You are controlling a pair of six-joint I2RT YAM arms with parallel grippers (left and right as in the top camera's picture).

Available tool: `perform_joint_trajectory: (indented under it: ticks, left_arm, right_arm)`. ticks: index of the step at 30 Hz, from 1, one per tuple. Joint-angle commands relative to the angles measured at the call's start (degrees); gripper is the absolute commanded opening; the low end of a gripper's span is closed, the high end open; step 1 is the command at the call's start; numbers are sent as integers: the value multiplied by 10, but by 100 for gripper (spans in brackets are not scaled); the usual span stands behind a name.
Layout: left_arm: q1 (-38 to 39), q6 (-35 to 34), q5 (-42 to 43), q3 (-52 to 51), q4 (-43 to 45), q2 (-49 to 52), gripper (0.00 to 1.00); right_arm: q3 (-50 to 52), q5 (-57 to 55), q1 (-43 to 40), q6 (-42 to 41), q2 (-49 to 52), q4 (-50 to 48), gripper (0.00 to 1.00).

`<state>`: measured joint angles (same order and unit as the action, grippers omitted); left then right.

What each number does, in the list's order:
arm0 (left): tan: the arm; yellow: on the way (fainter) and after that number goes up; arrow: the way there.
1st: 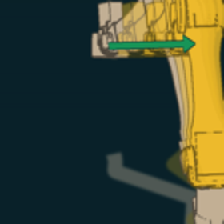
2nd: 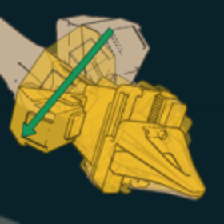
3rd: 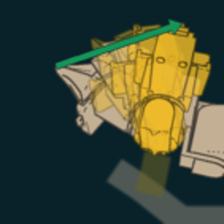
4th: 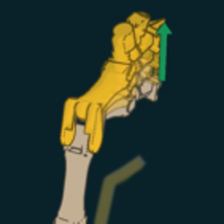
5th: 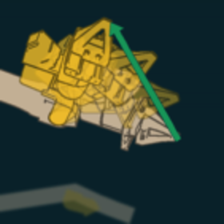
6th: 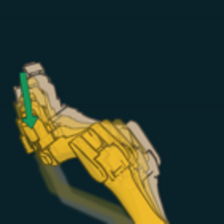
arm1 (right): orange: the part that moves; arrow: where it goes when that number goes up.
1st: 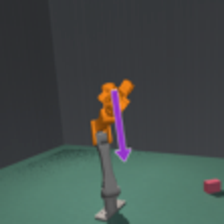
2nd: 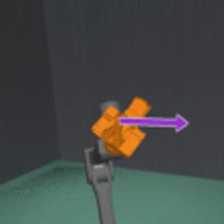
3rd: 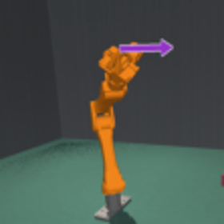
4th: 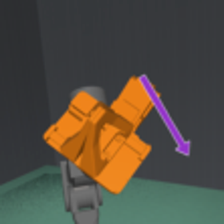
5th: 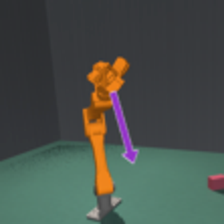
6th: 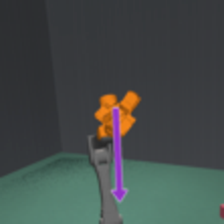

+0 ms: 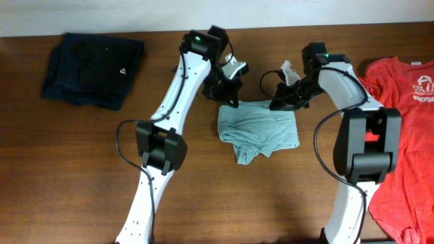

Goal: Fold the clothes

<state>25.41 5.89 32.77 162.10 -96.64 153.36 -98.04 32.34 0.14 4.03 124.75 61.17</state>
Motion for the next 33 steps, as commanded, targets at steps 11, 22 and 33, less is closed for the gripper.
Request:
perform_joint_trajectory:
  ticks: [11,22,33]
  left_arm:
    - [40,-31,39,-132,-1,-14,0]
    - [40,5,10,-263,6,-14,0]
    - [46,10,-23,-316,42,-14,0]
  right_arm:
    - [-5,-47,-2,0,-21,10,12]
    - [-3,-48,-2,0,-5,-1,12]
    - [4,-48,-2,0,4,-14,11]
